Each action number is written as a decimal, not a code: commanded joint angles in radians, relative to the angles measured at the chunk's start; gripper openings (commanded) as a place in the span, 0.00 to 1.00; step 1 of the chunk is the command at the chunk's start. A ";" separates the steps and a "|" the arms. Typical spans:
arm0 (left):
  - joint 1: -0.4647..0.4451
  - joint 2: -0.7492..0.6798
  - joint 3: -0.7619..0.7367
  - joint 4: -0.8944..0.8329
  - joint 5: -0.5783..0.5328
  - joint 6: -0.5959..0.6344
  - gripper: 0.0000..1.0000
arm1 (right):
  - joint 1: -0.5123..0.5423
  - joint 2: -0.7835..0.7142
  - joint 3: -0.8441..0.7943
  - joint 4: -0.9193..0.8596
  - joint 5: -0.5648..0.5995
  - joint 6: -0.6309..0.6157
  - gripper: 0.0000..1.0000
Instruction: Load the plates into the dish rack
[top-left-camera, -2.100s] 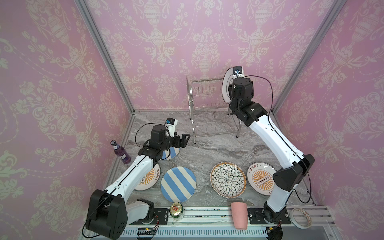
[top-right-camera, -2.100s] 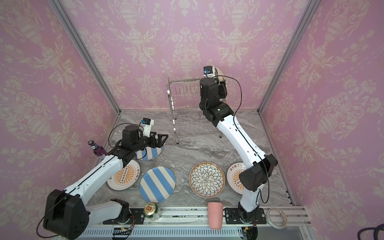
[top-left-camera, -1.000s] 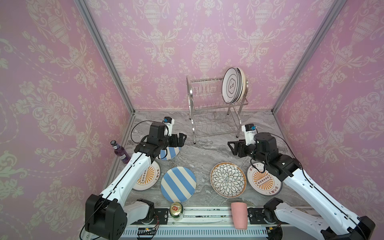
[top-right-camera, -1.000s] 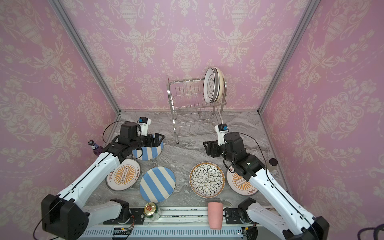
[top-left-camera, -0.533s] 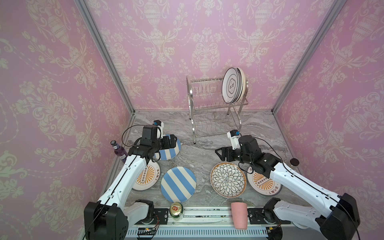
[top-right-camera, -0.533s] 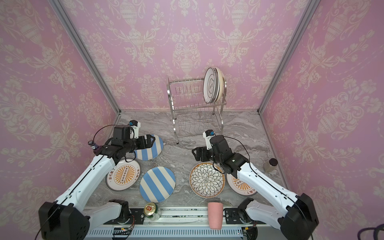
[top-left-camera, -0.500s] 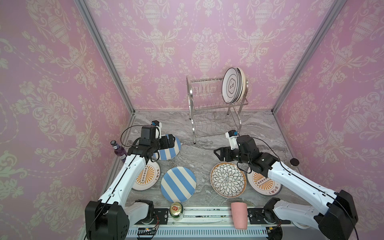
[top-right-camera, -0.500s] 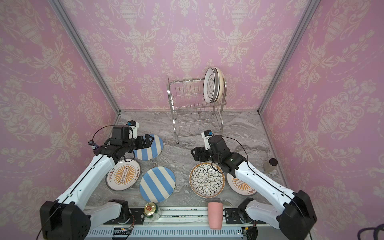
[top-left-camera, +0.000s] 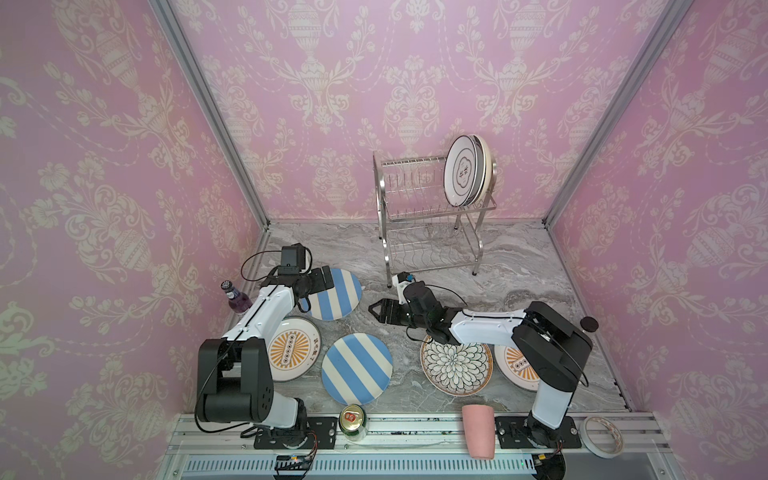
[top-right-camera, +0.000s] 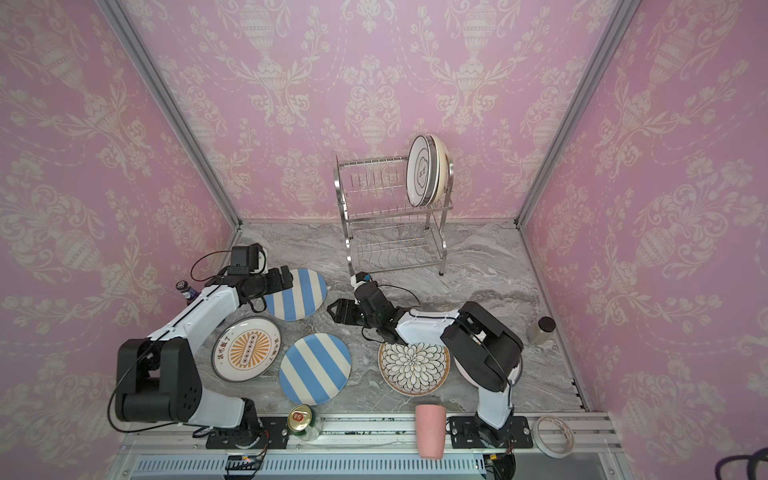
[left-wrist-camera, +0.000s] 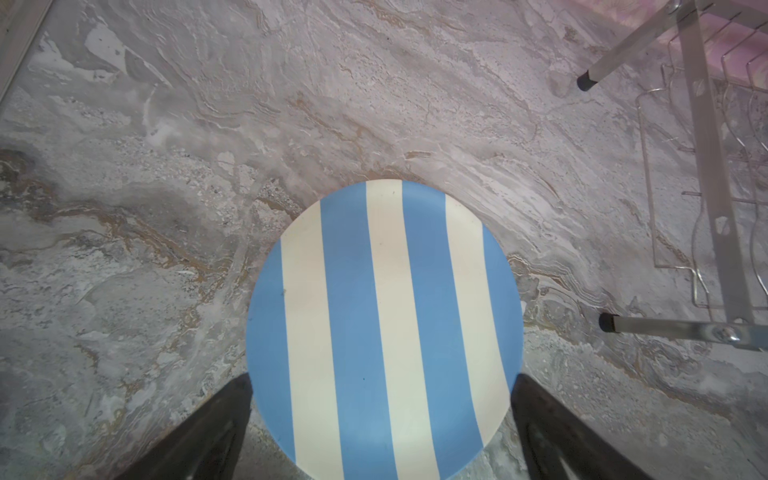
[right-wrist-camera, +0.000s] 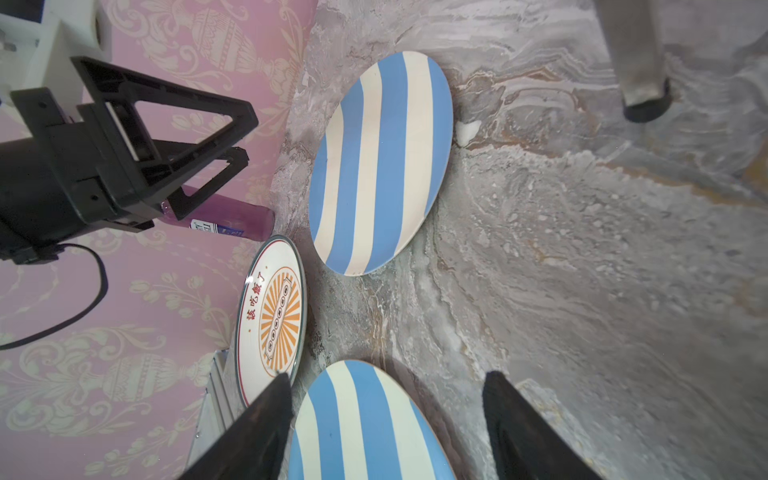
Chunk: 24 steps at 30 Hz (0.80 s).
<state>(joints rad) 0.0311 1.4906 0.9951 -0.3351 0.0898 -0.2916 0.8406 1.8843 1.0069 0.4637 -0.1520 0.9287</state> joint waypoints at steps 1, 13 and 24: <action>0.013 0.069 0.069 0.026 -0.044 0.043 0.99 | 0.013 0.075 0.087 0.099 0.001 0.111 0.73; 0.048 0.270 0.157 0.082 0.001 0.026 0.99 | 0.016 0.239 0.315 -0.043 -0.031 0.116 0.74; 0.064 0.353 0.198 0.108 0.036 0.023 0.99 | 0.019 0.288 0.402 -0.205 -0.019 0.074 0.75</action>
<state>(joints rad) 0.0891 1.8168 1.1622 -0.2401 0.1005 -0.2771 0.8509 2.1471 1.3758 0.3161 -0.1688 1.0218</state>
